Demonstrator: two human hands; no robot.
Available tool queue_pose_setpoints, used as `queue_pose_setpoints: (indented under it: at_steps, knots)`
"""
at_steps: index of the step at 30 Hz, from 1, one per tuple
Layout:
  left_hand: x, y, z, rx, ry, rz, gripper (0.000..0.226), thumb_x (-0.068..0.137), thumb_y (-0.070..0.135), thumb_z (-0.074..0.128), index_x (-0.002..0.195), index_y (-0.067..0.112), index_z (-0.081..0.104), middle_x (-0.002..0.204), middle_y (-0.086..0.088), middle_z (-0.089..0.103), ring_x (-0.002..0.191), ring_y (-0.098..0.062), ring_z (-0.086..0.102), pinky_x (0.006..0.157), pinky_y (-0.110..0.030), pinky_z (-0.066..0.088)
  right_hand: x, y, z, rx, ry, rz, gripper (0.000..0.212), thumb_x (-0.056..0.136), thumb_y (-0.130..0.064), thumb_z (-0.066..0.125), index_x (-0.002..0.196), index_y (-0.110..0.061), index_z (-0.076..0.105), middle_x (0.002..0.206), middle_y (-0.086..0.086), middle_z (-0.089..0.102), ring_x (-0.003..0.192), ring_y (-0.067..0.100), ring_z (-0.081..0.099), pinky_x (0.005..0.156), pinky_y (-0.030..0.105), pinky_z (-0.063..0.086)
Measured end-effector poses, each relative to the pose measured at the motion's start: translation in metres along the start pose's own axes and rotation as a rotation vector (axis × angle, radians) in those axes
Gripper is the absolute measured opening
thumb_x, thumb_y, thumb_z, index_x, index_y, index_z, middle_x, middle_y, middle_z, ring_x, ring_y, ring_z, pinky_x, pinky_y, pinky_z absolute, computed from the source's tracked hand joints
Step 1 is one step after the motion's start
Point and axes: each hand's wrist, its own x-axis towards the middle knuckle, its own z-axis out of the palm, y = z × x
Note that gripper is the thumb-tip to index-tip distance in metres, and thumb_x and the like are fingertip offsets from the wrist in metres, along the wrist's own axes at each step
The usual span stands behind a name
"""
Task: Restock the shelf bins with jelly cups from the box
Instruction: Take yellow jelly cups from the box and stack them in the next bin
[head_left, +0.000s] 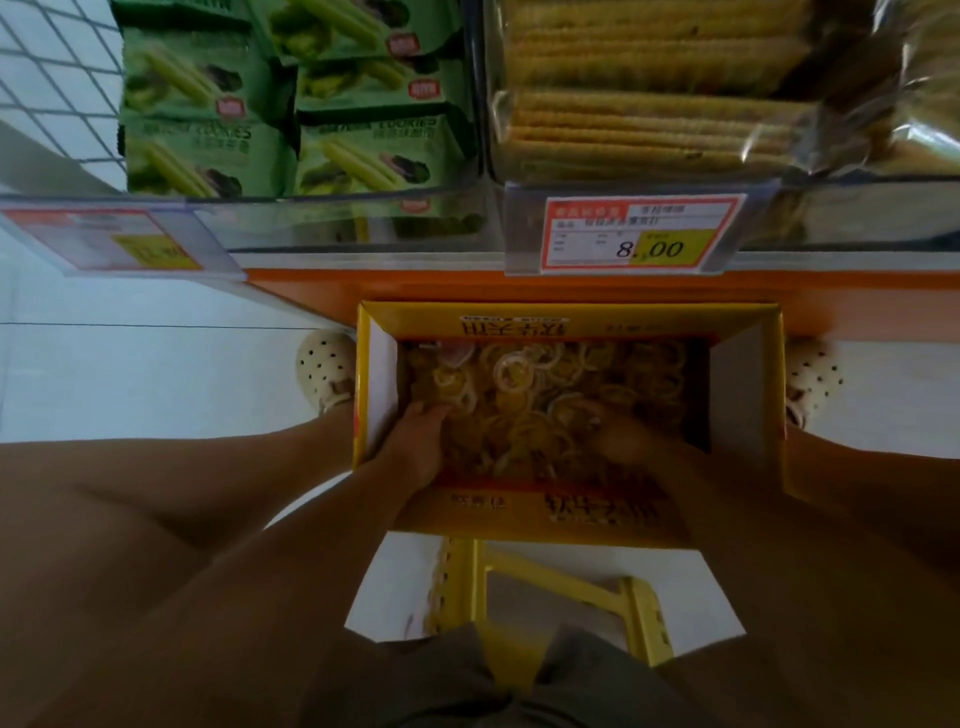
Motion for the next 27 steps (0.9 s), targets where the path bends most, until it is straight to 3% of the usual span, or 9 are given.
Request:
queue_pose_setpoints:
  at_steps: [2, 5, 9, 13, 15, 18, 20, 23, 27]
  knots:
    - [0.004, 0.001, -0.001, 0.043, 0.01, 0.012, 0.06, 0.095, 0.011, 0.052, 0.149, 0.025, 0.031, 0.154, -0.01, 0.024, 0.139, -0.03, 0.032, 0.117, -0.039, 0.027, 0.001, -0.003, 0.004, 0.02, -0.025, 0.023, 0.052, 0.092, 0.002, 0.057, 0.141, -0.005, 0.04, 0.139, 0.007, 0.04, 0.13, 0.026, 0.041, 0.093, 0.018, 0.043]
    - [0.008, 0.002, -0.001, 0.151, 0.015, 0.034, 0.057, 0.097, 0.012, 0.047, 0.15, 0.023, 0.029, 0.152, -0.013, 0.025, 0.133, -0.034, 0.039, 0.112, -0.043, 0.034, -0.001, -0.01, 0.008, -0.133, -0.062, 0.101, 0.068, 0.088, -0.027, 0.066, 0.147, -0.031, 0.032, 0.148, 0.002, 0.036, 0.132, 0.027, 0.041, 0.105, 0.04, 0.042]
    - [0.014, 0.001, -0.002, 0.152, -0.042, 0.044, 0.063, 0.095, 0.013, 0.054, 0.151, 0.023, 0.026, 0.153, -0.013, 0.023, 0.134, -0.034, 0.04, 0.111, -0.042, 0.036, 0.003, -0.012, 0.011, -0.205, -0.12, 0.071, 0.076, 0.088, -0.033, 0.065, 0.15, -0.037, 0.022, 0.153, 0.004, 0.035, 0.129, 0.028, 0.045, 0.104, 0.044, 0.043]
    - [0.014, 0.003, -0.008, 0.074, -0.05, 0.06, 0.06, 0.097, 0.011, 0.049, 0.151, 0.023, 0.026, 0.158, -0.011, 0.018, 0.142, -0.031, 0.03, 0.115, -0.036, 0.027, 0.011, -0.012, 0.008, -0.089, -0.173, 0.116, 0.083, 0.084, -0.015, 0.07, 0.15, -0.035, 0.024, 0.149, 0.003, 0.04, 0.124, 0.026, 0.051, 0.099, 0.045, 0.048]
    - [0.014, 0.004, -0.011, -0.014, -0.043, 0.071, 0.055, 0.098, 0.01, 0.048, 0.15, 0.021, 0.031, 0.156, -0.012, 0.025, 0.14, -0.03, 0.033, 0.114, -0.033, 0.027, 0.012, -0.014, 0.008, 0.02, -0.177, 0.134, 0.083, 0.083, -0.004, 0.068, 0.149, -0.033, 0.028, 0.144, 0.0, 0.044, 0.119, 0.024, 0.054, 0.095, 0.042, 0.051]
    - [0.013, 0.005, -0.018, -0.129, -0.04, 0.074, 0.05, 0.095, 0.016, 0.056, 0.143, 0.016, 0.042, 0.147, -0.014, 0.04, 0.133, -0.031, 0.043, 0.111, -0.033, 0.035, 0.015, -0.014, 0.01, 0.158, -0.168, 0.132, 0.078, 0.083, -0.003, 0.068, 0.147, -0.033, 0.034, 0.143, -0.007, 0.044, 0.123, 0.022, 0.052, 0.1, 0.042, 0.048]
    - [0.012, 0.008, -0.02, -0.149, -0.082, 0.075, 0.05, 0.094, 0.018, 0.059, 0.141, 0.012, 0.044, 0.145, -0.013, 0.043, 0.133, -0.033, 0.043, 0.111, -0.037, 0.035, 0.015, -0.014, 0.012, 0.21, -0.155, 0.161, 0.07, 0.084, -0.012, 0.068, 0.143, -0.036, 0.038, 0.141, -0.007, 0.046, 0.121, 0.022, 0.052, 0.1, 0.044, 0.047]
    - [0.011, 0.01, -0.017, -0.073, -0.094, 0.082, 0.038, 0.099, 0.018, 0.049, 0.137, 0.011, 0.049, 0.144, -0.011, 0.045, 0.132, -0.028, 0.043, 0.107, -0.032, 0.032, 0.014, -0.019, 0.017, 0.25, -0.118, 0.218, 0.056, 0.091, -0.036, 0.06, 0.142, -0.035, 0.038, 0.144, 0.0, 0.043, 0.122, 0.025, 0.047, 0.097, 0.039, 0.041]
    - [0.007, 0.01, -0.015, -0.049, -0.072, 0.098, 0.037, 0.101, 0.012, 0.043, 0.138, 0.009, 0.048, 0.144, -0.013, 0.046, 0.134, -0.027, 0.042, 0.109, -0.027, 0.028, 0.023, -0.029, 0.031, 0.304, -0.023, 0.206, 0.072, 0.089, -0.069, 0.039, 0.149, -0.03, 0.029, 0.156, 0.001, 0.026, 0.141, 0.027, 0.029, 0.106, 0.043, 0.029]
